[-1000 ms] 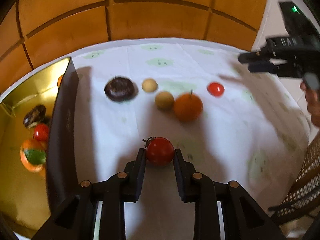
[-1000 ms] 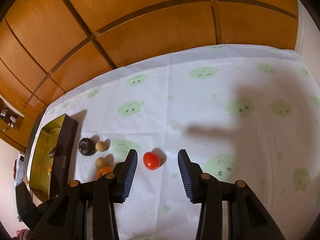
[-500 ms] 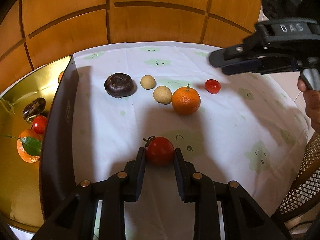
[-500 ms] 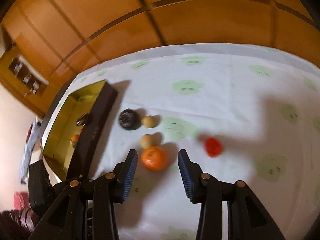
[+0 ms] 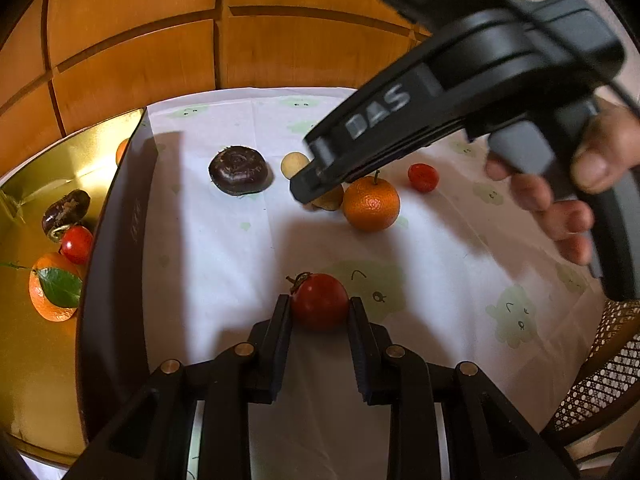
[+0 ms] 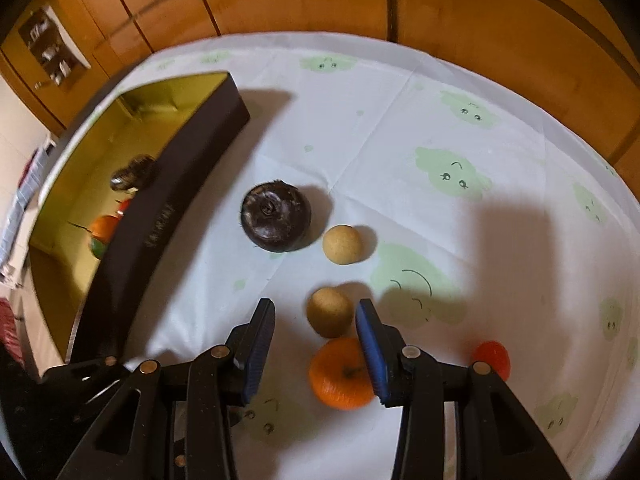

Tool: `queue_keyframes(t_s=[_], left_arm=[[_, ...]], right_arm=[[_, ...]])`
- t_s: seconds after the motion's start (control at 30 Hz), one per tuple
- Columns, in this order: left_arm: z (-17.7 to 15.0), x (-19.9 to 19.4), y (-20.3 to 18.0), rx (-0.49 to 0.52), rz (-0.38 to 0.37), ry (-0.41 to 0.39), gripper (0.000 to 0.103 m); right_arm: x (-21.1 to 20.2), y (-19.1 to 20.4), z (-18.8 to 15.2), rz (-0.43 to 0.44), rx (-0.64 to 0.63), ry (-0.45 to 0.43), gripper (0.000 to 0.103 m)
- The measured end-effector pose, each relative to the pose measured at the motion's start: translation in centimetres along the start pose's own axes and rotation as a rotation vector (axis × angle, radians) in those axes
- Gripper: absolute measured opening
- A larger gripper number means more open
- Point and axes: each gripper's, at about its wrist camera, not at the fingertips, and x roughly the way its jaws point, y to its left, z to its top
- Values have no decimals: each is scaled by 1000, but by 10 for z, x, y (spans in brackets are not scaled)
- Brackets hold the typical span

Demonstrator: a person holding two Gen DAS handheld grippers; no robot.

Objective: Organize fruits
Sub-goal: 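Grasp the small tan round fruit with the right tool, then carry the cherry tomato into the gold tray and open the left tool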

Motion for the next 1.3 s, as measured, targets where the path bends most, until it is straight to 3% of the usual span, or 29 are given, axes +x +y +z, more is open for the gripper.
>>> queue_keyframes(t_s=[0.1, 0.13, 0.3, 0.5, 0.6, 0.77, 0.93, 1.07, 1.3], left_arm=[[0, -1, 1, -3, -5, -2, 28], [0, -1, 1, -4, -5, -3, 28], [0, 0, 1, -7, -6, -3, 28], [1, 1, 0, -8, -4, -2, 28], [1, 0, 1, -8, -4, -1, 28], [1, 0, 0, -7, 1, 1, 28], [3, 0, -1, -1, 11, 10, 28], [5, -3, -1, 1, 11, 16, 28], [16, -36, -1, -10, -43, -32, 28]], right_arm=[[8, 3, 1, -27, -35, 18, 39], [10, 4, 1, -49, -35, 17, 26], [3, 8, -1, -65, -52, -22, 26], [-52, 1, -6, -25, 9, -172, 26], [-72, -7, -18, 14, 44, -195, 26], [-76, -22, -57, 41, 91, -131, 26], [-43, -32, -95, 7, 131, -10, 26], [-32, -28, -98, -44, 102, 23, 26], [-31, -36, -99, -9, 132, 31, 26]])
